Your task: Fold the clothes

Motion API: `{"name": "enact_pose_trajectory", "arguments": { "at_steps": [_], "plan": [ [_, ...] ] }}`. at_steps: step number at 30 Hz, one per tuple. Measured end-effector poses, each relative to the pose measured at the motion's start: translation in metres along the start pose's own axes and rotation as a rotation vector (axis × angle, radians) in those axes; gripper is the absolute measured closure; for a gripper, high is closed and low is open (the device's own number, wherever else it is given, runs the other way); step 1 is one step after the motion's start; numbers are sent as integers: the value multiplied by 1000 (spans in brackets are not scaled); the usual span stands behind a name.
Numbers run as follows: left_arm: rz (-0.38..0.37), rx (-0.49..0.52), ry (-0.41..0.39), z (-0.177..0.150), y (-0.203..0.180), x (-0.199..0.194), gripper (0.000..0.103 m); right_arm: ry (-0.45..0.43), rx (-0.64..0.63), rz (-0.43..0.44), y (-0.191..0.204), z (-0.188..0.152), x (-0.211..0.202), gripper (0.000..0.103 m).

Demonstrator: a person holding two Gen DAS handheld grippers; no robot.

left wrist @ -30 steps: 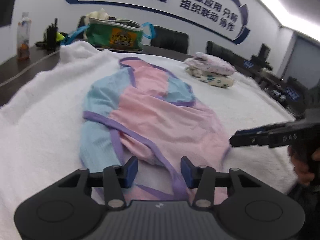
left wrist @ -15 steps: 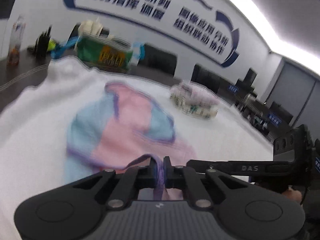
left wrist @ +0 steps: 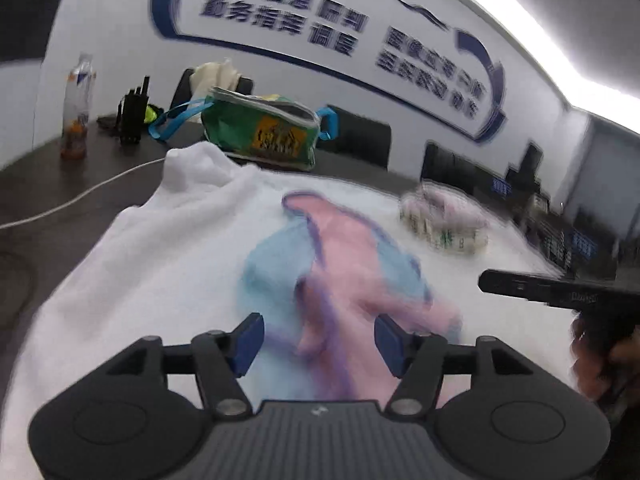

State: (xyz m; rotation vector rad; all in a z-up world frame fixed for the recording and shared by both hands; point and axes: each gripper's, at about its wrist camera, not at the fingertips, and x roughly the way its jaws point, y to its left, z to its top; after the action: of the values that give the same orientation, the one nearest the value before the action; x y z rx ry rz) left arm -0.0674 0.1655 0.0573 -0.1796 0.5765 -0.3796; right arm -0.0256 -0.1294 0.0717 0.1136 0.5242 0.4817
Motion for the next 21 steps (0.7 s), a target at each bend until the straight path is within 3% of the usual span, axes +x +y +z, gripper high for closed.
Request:
{"name": "enact_pose_trajectory", "arguments": {
  "at_steps": [4, 6, 7, 8, 9, 10, 12, 14, 15, 18, 21],
  "plan": [
    [0, 153, 54, -36, -14, -9, 43, 178, -177, 242, 40, -49, -8, 58],
    [-7, 224, 51, -40, -29, -8, 43, 212, -267, 214, 59, -66, -8, 59],
    [-10, 260, 50, -43, -36, -8, 43, 229, -304, 198, 67, -71, -5, 65],
    [-13, 296, 48, -45, -44, -7, 43, 247, -362, 183, 78, -76, -2, 85],
    [-16, 331, 47, -48, -51, -7, 43, 251, -396, 161, 86, -78, 2, 92],
    [-20, 367, 45, -50, -59, -6, 43, 238, -384, 138, 88, -74, 4, 93],
    [79, 505, -39, -60, -84, -6, 38, 211, -349, 123, 88, -64, 6, 94],
    [261, 656, -93, -74, -105, 4, 36, 174, -313, 126, 84, -51, 2, 94],
    [309, 732, -101, -83, -113, 10, 36, 161, -302, 119, 83, -48, -1, 94],
    [295, 820, -77, -98, -123, 14, 35, 123, -284, 80, 77, -38, -11, 95],
    [290, 810, -76, -102, -132, 19, 34, 91, -270, 79, 76, -33, -21, 95]
  ]
}}
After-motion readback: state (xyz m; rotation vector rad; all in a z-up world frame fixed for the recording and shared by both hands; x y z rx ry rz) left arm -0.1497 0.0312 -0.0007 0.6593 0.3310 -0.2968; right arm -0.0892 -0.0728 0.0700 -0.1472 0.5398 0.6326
